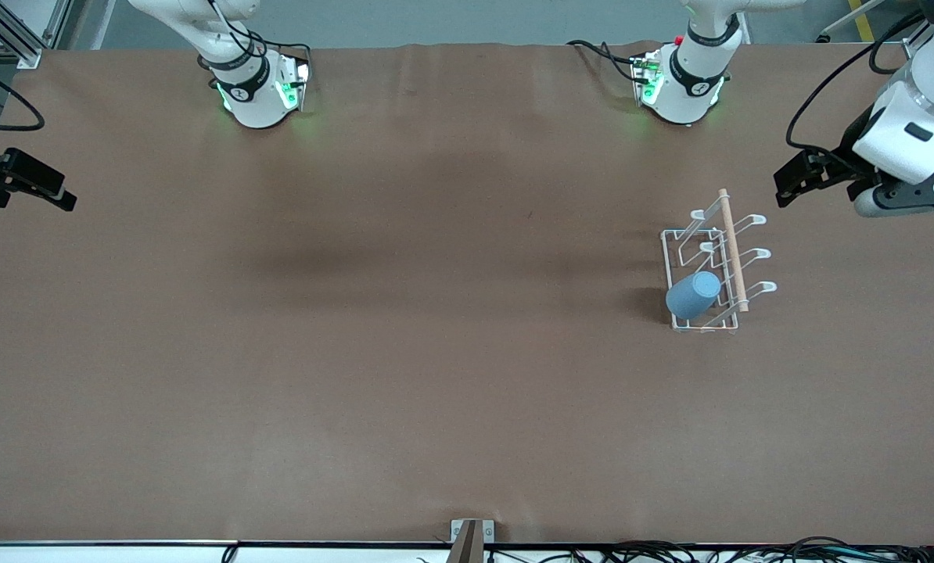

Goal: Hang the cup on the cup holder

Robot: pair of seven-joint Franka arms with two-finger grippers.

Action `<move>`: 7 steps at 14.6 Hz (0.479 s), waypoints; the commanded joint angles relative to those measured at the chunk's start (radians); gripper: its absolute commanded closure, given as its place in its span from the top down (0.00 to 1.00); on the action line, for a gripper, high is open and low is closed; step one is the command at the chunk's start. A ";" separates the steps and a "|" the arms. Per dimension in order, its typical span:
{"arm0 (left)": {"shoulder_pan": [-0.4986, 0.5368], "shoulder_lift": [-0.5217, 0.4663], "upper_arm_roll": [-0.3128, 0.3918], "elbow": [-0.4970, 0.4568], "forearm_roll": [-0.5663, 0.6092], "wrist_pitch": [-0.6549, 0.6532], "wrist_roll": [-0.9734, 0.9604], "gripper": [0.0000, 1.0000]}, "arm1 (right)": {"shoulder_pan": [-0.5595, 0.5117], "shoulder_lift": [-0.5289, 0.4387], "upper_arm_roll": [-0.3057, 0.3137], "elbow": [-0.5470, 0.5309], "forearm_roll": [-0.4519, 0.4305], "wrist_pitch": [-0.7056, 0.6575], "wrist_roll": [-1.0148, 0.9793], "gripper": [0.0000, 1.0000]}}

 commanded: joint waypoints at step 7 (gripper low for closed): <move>0.012 -0.043 0.039 -0.012 -0.015 -0.022 0.176 1.00 | -0.020 -0.015 0.012 -0.014 0.016 -0.003 -0.012 1.00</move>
